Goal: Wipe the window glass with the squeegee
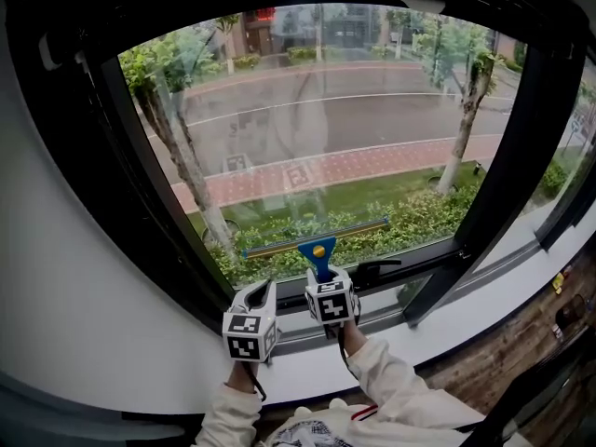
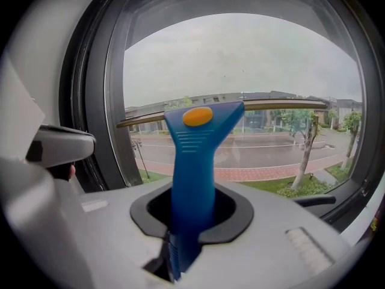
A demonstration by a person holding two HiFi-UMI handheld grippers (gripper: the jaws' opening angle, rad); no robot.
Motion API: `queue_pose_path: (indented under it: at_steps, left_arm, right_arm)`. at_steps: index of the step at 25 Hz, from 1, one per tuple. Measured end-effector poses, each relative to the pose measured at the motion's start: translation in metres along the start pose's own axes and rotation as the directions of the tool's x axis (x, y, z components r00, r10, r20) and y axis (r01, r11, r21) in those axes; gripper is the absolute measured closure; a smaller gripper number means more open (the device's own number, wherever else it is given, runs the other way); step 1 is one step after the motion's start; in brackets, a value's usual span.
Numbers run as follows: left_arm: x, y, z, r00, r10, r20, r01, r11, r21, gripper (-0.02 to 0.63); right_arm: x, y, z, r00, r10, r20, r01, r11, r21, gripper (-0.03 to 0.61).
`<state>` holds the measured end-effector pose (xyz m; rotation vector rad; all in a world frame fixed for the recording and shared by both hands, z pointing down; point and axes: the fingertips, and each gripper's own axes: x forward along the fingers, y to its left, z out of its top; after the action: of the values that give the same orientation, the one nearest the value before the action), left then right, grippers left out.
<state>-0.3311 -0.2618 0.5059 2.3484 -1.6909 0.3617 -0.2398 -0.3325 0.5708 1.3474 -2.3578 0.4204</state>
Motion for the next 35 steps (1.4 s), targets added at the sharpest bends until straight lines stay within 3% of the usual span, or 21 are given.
queue_pose_path:
  at_steps: [7,27,35]
  left_arm:
    - [0.006,-0.001,-0.029,0.999,0.002,-0.049,-0.002,1.000,-0.008,0.611]
    - [0.011,-0.006,-0.062,0.994,-0.006,-0.113,0.002,0.999,-0.032,0.611]
    - [0.013,-0.005,-0.065,0.993,0.006,-0.121,-0.010,0.999,-0.035,0.611]
  right_arm:
    - [0.008,0.000,-0.026,0.998,0.009,-0.064,-0.008,1.000,0.016,0.495]
    - [0.029,0.001,-0.095,0.977,0.031,-0.213,-0.025,0.999,0.031,0.497]
    - [0.033,0.011,-0.098,0.975,0.069,-0.211,-0.063,0.997,0.036,0.497]
